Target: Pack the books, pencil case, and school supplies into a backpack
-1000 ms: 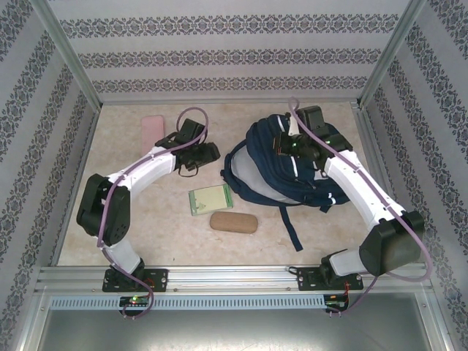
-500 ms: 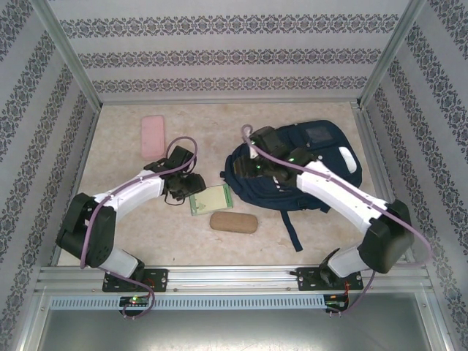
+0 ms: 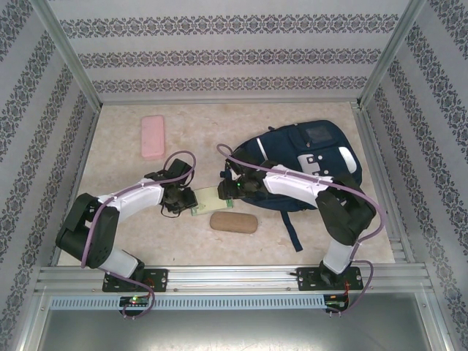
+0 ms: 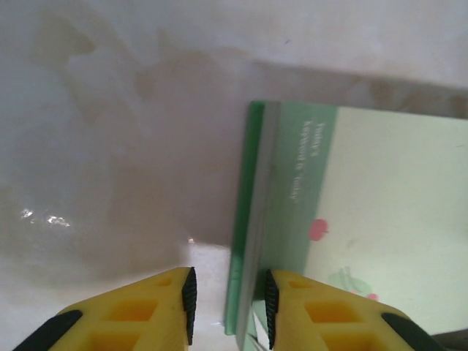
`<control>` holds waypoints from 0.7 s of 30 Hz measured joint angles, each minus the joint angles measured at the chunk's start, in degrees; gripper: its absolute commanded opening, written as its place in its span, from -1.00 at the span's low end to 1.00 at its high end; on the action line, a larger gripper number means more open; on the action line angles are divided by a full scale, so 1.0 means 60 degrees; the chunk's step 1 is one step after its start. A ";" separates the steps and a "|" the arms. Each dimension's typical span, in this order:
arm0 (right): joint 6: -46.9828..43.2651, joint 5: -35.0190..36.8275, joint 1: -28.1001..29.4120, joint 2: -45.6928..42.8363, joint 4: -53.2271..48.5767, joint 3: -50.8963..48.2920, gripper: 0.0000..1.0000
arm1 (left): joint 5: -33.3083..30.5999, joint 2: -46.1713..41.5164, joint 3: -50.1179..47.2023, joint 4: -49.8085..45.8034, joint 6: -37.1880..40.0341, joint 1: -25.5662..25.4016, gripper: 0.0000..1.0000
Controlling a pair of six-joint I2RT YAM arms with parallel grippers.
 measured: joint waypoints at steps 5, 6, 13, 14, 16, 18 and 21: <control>0.0331 -0.0237 0.0000 0.0459 0.0521 -0.0193 0.06 | 0.0182 0.0066 -0.0102 0.0372 -0.0007 0.0000 -0.57; 0.0375 -0.0270 0.0000 0.0528 0.0597 -0.0193 0.06 | 0.0215 0.0073 -0.0109 0.0430 -0.0007 0.0000 -0.58; 0.0729 -0.0306 -0.0004 0.0831 0.0976 -0.0193 0.03 | 0.0386 0.0087 -0.0233 0.0739 -0.0022 0.0000 -0.64; 0.0776 -0.0353 -0.0004 0.0867 0.1075 -0.0193 0.03 | 0.0397 0.0076 -0.0248 0.0769 -0.0036 0.0000 -0.64; 0.0871 -0.0495 -0.0084 0.0918 0.1341 -0.0200 0.02 | 0.0397 0.0076 -0.0259 0.0790 -0.0040 0.0000 -0.64; 0.0936 -0.0692 -0.0204 0.0965 0.1701 -0.0251 -0.01 | 0.0390 0.0076 -0.0273 0.0820 -0.0040 0.0004 -0.64; 0.1137 -0.1045 -0.0397 0.0980 0.2310 -0.0419 -0.07 | 0.0382 0.0076 -0.0302 0.0849 -0.0040 0.0004 -0.65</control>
